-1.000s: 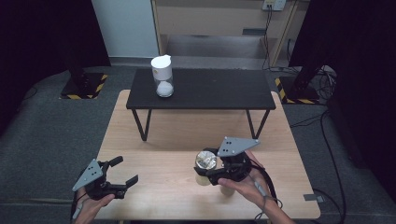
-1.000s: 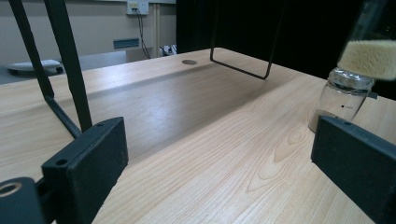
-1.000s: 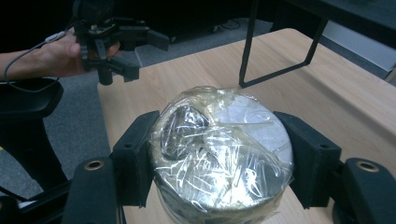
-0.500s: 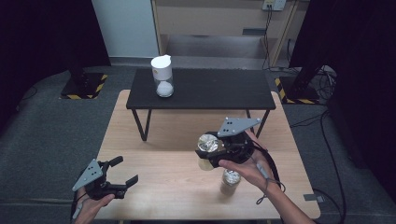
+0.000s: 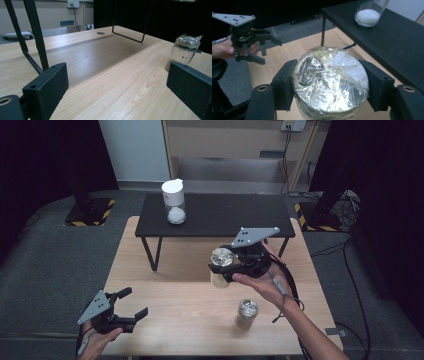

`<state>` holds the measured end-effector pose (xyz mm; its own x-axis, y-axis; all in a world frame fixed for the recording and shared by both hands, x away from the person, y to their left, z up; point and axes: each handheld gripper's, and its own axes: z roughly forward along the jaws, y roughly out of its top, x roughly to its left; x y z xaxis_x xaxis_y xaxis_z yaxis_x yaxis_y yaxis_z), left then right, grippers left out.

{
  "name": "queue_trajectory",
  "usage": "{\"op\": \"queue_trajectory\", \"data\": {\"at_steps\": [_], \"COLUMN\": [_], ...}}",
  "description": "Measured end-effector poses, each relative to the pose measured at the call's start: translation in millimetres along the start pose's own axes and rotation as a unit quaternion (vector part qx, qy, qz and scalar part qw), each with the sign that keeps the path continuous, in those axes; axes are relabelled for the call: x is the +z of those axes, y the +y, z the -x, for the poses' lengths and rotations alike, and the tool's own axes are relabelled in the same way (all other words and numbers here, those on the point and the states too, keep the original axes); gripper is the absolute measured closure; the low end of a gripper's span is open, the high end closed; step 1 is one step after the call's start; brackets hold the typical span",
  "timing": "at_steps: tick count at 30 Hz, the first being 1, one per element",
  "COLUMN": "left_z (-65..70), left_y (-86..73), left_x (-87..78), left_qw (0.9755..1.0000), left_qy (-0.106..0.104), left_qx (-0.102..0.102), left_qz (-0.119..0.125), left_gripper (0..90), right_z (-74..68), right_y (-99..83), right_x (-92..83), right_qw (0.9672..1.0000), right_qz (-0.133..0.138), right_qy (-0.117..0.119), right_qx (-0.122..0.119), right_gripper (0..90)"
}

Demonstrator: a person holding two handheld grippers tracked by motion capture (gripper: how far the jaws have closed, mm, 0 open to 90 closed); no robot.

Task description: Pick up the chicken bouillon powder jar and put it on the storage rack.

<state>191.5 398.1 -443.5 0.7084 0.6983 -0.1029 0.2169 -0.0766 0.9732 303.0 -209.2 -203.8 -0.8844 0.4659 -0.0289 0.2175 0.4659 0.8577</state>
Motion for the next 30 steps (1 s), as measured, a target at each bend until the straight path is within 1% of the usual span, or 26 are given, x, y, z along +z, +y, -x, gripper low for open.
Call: {"op": "queue_trajectory", "data": {"at_steps": [7, 10, 13, 15, 21, 25, 30], "left_z": [-0.5, -0.6, -0.6, -0.8, -0.7, -0.9, -0.7], "left_y": [-0.3, -0.3, -0.3, -0.5, -0.5, -0.5, -0.3], "left_x": [0.0, 0.2, 0.4, 0.4, 0.2, 0.1, 0.2], "left_qw": [1.0, 1.0, 1.0, 1.0, 1.0, 1.0, 1.0], "left_qy": [-0.001, -0.002, -0.002, -0.002, -0.002, -0.002, -0.003], "left_qx": [-0.001, -0.001, 0.0, -0.001, -0.001, -0.001, 0.0], "left_qz": [0.001, 0.001, 0.0, 0.001, 0.001, 0.001, 0.0], "left_gripper": [2.8, 2.8, 2.8, 2.8, 2.8, 2.8, 2.8], "right_z": [6.5, 8.7, 10.6, 12.9, 19.8, 23.0, 31.3], "right_y": [16.3, 23.6, 27.1, 33.7, 44.8, 51.4, 56.8], "right_x": [4.2, 6.0, 7.2, 8.6, 9.6, 11.0, 14.2], "right_qw": [0.9999, 0.9998, 0.9997, 0.9995, 0.9987, 0.9975, 0.9956], "right_qz": [0.006, 0.006, 0.006, 0.005, 0.009, 0.012, 0.016], "right_qy": [-0.009, -0.018, -0.022, -0.031, -0.048, -0.067, -0.085], "right_qx": [0.004, 0.005, 0.007, 0.008, 0.014, 0.019, 0.037], "right_gripper": [35.5, 35.5, 35.5, 35.5, 35.5, 35.5, 35.5]}}
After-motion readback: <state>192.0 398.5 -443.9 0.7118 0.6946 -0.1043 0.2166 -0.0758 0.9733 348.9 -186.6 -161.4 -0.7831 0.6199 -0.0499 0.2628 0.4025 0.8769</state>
